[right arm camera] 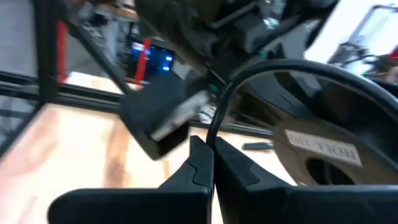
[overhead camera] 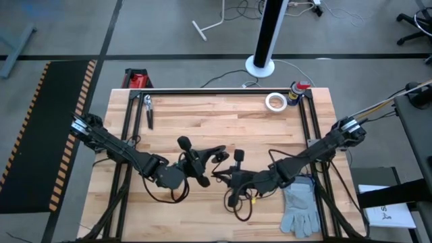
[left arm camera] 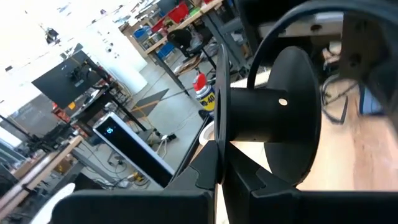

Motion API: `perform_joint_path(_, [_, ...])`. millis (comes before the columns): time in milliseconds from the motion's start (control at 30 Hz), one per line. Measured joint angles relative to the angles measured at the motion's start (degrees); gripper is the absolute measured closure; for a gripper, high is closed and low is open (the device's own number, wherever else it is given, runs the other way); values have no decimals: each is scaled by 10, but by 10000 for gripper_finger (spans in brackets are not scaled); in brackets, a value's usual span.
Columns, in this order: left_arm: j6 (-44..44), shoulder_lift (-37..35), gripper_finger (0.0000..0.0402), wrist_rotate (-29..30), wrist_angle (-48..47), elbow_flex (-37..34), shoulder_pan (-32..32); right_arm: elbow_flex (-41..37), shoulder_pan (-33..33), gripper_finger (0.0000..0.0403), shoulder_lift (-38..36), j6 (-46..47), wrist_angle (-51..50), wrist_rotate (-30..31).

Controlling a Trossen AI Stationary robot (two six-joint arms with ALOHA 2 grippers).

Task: Coil cords
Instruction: Coil the black wire into the spool

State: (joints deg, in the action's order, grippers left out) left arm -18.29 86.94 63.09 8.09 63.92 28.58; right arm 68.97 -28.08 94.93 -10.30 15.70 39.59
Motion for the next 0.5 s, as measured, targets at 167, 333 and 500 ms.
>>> perform_joint_path(167, [40, 0, 402, -11, 9, 0, -5, 0, 0, 403, 3, -22, 0, 29])
perform_joint_path(333, [73, 0, 402, -32, 30, 0, -14, 0, 2, 403, 3, -28, 0, 69])
perform_joint_path(500, [143, 0, 402, -58, 33, 0, -26, 0, 2, 403, 3, -30, 0, 119])
